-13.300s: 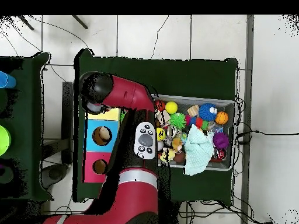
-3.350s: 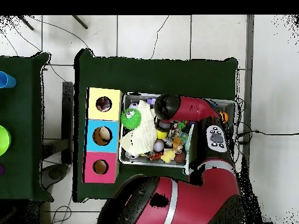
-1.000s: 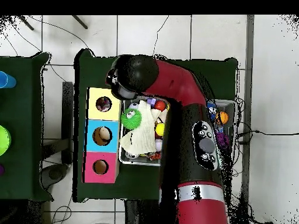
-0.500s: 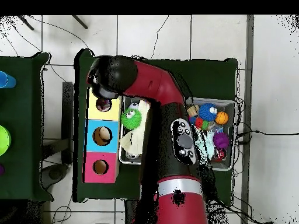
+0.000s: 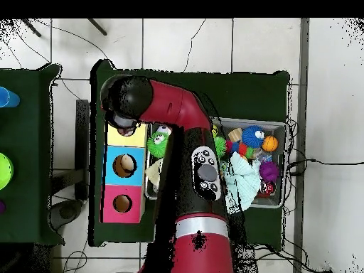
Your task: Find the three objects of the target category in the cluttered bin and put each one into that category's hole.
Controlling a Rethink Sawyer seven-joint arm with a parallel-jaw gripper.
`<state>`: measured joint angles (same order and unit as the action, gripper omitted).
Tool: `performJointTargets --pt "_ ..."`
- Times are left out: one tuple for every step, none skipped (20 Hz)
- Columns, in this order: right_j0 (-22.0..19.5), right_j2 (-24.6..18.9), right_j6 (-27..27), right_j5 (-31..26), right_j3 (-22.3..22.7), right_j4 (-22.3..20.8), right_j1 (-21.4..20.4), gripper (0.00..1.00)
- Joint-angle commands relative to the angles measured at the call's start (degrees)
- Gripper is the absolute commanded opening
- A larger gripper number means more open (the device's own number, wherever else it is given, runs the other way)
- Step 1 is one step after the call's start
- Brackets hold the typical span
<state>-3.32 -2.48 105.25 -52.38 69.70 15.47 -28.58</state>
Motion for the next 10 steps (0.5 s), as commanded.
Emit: performJointTargets --pt "1.0 4.5 17.0 -6.8 5.0 -1.4 3.7 0.00" --pt "1.3 4.9 16.9 -6.9 5.0 -1.4 3.9 0.00" --pt "1.5 5.3 16.8 -6.9 5.1 -1.4 4.2 0.00" --pt "1.6 5.5 16.7 -6.8 5.2 -1.3 4.4 0.00" --pt "1.8 5.9 16.8 -7.2 5.0 -1.2 4.7 0.00" --pt "2.1 6.2 16.7 -7.1 4.9 -1.2 4.9 0.00" --pt "2.4 6.7 16.8 -7.5 4.7 -1.3 5.1 0.00" --pt "2.5 7.0 16.8 -7.2 4.7 -1.2 5.3 0.00" --pt "2.7 7.3 16.7 -7.5 4.5 -1.2 5.6 0.00" --pt "2.8 7.4 16.6 -7.0 4.5 -1.0 6.0 0.00"
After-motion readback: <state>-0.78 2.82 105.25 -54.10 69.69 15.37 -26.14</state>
